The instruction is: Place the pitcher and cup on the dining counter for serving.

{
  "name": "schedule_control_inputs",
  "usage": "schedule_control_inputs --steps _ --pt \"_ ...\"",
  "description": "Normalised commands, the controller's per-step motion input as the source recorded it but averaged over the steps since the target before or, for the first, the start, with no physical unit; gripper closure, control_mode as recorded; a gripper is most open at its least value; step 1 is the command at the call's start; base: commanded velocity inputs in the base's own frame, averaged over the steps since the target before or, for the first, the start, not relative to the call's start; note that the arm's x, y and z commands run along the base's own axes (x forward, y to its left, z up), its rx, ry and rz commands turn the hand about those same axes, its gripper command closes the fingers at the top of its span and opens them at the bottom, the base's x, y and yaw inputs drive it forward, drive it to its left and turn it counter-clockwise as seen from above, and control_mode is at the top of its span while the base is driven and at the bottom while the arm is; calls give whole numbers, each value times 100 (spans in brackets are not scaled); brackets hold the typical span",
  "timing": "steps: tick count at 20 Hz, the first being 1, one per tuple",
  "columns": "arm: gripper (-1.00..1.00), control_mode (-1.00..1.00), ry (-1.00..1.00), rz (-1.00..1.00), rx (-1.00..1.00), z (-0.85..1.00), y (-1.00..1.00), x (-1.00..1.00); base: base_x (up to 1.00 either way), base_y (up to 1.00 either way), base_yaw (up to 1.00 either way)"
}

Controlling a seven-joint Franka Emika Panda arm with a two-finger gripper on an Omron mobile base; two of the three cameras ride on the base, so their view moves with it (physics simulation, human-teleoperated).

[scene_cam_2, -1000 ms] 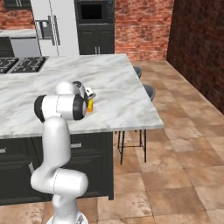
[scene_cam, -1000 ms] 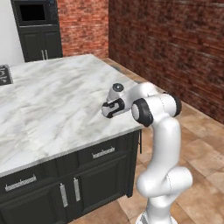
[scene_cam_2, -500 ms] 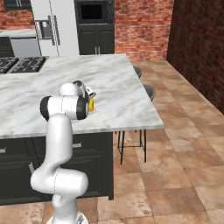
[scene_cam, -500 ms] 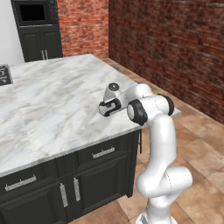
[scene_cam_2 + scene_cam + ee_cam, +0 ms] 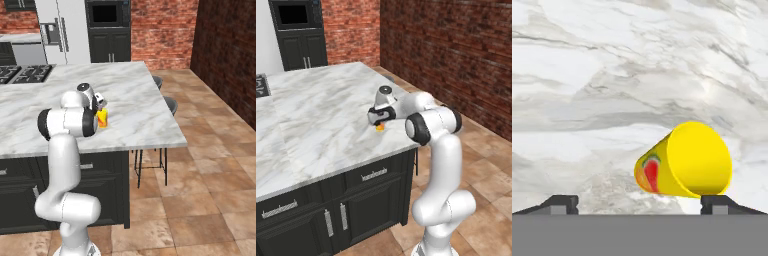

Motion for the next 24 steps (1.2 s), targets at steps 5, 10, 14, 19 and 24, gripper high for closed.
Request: schedule_control_inputs --steps 5,10,14,19,24 --pt "-100 -100 0 -5 0 66 0 -100 0 0 0" --pt "-100 -100 -2 -1 0 63 0 -100 0 0 0" --pt "-100 -100 -4 0 0 78 0 -100 0 0 0" --pt "-100 -100 0 -6 1 61 -3 -100 0 0 0" --pt "-100 -100 0 -1 8 19 -31 -100 0 0 0"
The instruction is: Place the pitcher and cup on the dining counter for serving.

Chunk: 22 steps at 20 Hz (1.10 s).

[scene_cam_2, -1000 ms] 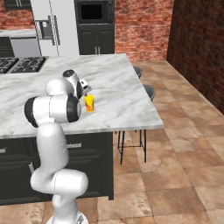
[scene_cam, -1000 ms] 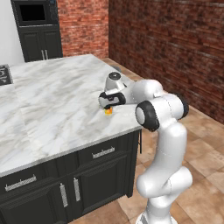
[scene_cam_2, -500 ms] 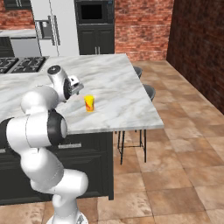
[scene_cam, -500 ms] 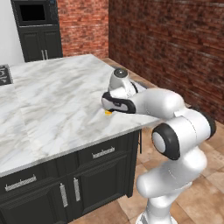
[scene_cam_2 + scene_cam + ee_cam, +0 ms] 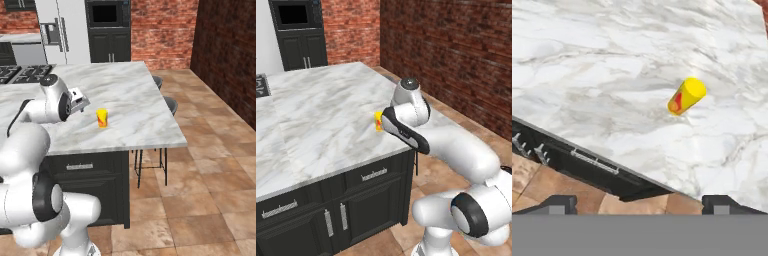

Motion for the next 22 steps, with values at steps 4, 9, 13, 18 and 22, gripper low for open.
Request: schedule_control_inputs --steps 4,9,13,18,22 --pt "-100 -100 0 0 7 0 -35 -100 0 0 0" --pt "-100 -100 -3 0 2 0 -7 -98 0 0 0" --pt "-100 100 0 0 0 0 0 0 -100 12 25" --pt "-100 100 0 0 0 0 0 0 -69 65 60" --pt "-100 100 0 0 0 0 0 0 -10 85 81"
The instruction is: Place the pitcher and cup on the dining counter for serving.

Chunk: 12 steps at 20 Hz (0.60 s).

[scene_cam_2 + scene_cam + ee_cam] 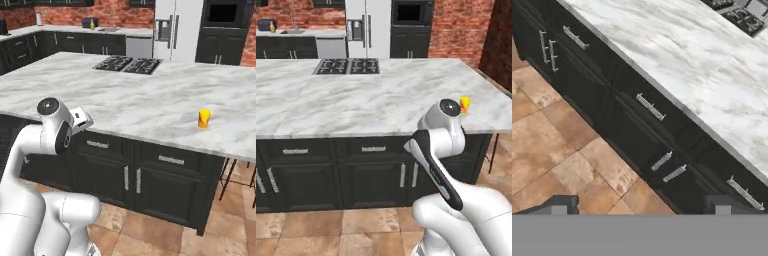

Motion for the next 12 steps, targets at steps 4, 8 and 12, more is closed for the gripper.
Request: schedule_control_inputs --steps 4,8,12 --pt "-100 100 0 0 0 0 0 0 0 95 76" --pt "-100 100 0 0 0 0 0 0 23 100 63" --pt "-100 100 0 0 0 0 0 0 65 100 46"
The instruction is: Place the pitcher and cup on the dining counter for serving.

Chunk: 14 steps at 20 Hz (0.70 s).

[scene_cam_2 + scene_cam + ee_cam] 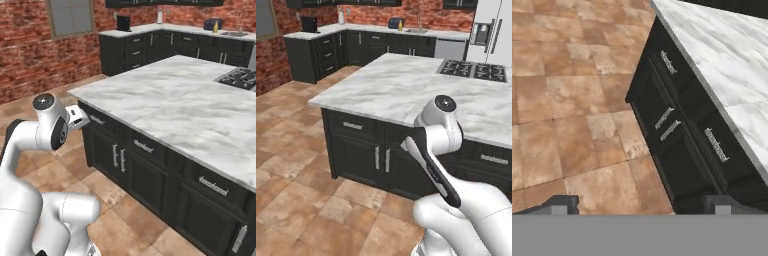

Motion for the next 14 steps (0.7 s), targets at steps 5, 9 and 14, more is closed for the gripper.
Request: schedule_control_inputs --steps 5,9,14 --pt "-100 100 0 0 0 0 0 0 91 100 11" --pt "-100 100 0 0 0 0 0 0 100 100 -6" --pt "-100 100 0 0 0 0 0 0 100 100 -18"
